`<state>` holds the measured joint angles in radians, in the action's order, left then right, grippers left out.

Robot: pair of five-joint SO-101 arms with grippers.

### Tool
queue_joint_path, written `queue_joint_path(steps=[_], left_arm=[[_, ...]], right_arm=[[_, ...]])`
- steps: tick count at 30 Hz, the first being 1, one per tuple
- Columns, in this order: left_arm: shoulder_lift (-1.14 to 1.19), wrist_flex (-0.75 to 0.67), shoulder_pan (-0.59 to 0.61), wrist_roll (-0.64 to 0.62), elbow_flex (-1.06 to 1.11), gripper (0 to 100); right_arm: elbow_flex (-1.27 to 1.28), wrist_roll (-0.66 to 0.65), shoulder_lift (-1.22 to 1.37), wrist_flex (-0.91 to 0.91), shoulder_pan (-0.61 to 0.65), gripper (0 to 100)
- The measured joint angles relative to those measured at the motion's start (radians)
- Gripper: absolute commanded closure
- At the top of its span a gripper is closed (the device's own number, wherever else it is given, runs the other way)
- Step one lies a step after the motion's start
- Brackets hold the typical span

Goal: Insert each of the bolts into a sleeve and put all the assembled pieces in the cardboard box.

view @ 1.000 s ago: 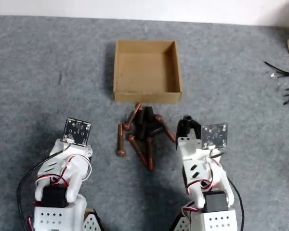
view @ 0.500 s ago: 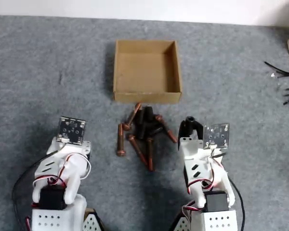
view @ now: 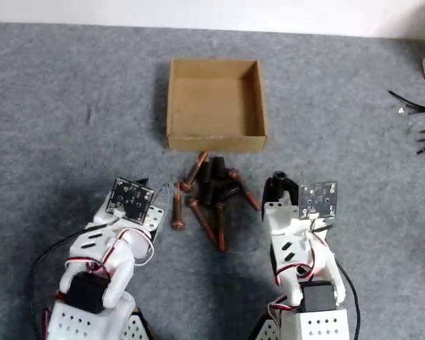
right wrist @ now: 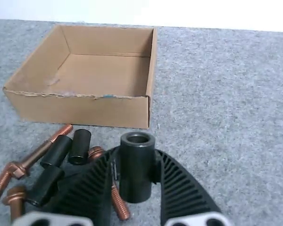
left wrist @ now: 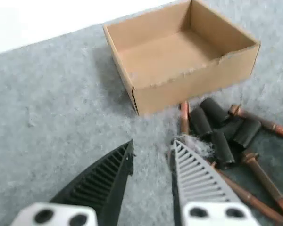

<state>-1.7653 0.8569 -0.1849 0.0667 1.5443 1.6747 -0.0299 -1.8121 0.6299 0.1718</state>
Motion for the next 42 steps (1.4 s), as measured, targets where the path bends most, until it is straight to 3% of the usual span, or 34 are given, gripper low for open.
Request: queue_joint_path(steps=[5, 10, 18, 21, 29, 42], left_arm=[[0.206, -0.049, -0.012, -0.002, -0.04, 87], [0.583, -0.058, -0.083, -0.012, -0.226, 87], [1.128, -0.061, -0.118, -0.288, -0.45, 75], [1.263, -0.066, -0.118, -0.339, -0.479, 74], [1.452, -0.169, -0.104, -0.341, -0.523, 74], [1.502, -0.196, -0.029, -0.341, -0.54, 75]], right_arm=[[0.0, 0.0, 0.0, 0.0, 0.0, 99.5], [0.0, 0.0, 0.0, 0.0, 0.0, 99.5], [0.0, 0.0, 0.0, 0.0, 0.0, 99.5], [0.0, 0.0, 0.0, 0.0, 0.0, 99.5], [0.0, 0.0, 0.0, 0.0, 0.0, 99.5], [0.0, 0.0, 0.0, 0.0, 0.0, 99.5]])
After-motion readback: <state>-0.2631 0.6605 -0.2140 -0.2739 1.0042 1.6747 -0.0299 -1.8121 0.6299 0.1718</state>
